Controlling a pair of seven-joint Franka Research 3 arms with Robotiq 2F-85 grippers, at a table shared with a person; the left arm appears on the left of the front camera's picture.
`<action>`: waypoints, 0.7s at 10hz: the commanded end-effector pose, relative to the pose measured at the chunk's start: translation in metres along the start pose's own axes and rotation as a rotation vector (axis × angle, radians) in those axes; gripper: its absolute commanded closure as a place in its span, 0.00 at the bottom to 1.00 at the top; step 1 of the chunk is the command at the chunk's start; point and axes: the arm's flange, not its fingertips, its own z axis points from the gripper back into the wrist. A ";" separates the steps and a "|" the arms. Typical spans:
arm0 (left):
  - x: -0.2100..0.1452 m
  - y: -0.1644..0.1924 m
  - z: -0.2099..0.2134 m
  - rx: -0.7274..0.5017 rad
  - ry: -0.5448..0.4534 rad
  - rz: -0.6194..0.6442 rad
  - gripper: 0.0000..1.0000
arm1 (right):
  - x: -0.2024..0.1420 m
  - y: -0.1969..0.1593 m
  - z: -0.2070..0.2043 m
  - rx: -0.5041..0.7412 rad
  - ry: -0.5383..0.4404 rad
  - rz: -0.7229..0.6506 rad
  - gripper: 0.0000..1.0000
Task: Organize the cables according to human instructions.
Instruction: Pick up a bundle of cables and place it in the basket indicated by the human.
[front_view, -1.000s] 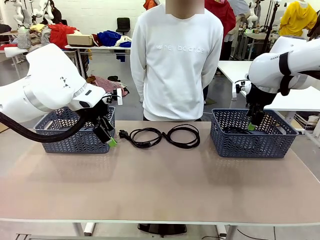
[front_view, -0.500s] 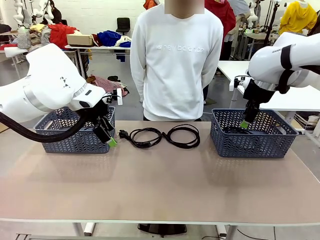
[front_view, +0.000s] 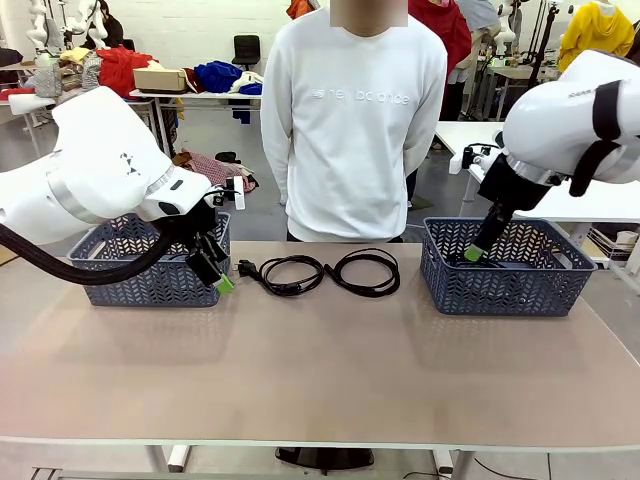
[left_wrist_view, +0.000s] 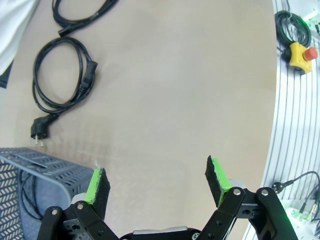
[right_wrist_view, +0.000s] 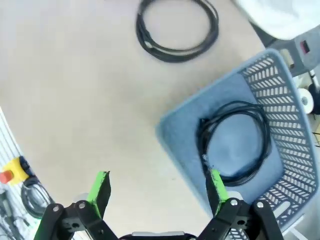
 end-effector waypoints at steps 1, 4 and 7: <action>-0.001 0.000 0.003 -0.009 0.006 0.006 0.00 | -0.008 0.038 -0.003 -0.008 -0.082 -0.029 0.00; -0.001 0.000 0.003 -0.009 0.006 0.006 0.00 | -0.012 0.072 -0.013 0.006 -0.193 -0.036 0.00; -0.001 0.000 0.003 -0.009 0.006 0.006 0.00 | -0.008 0.089 -0.024 0.059 -0.219 0.023 0.00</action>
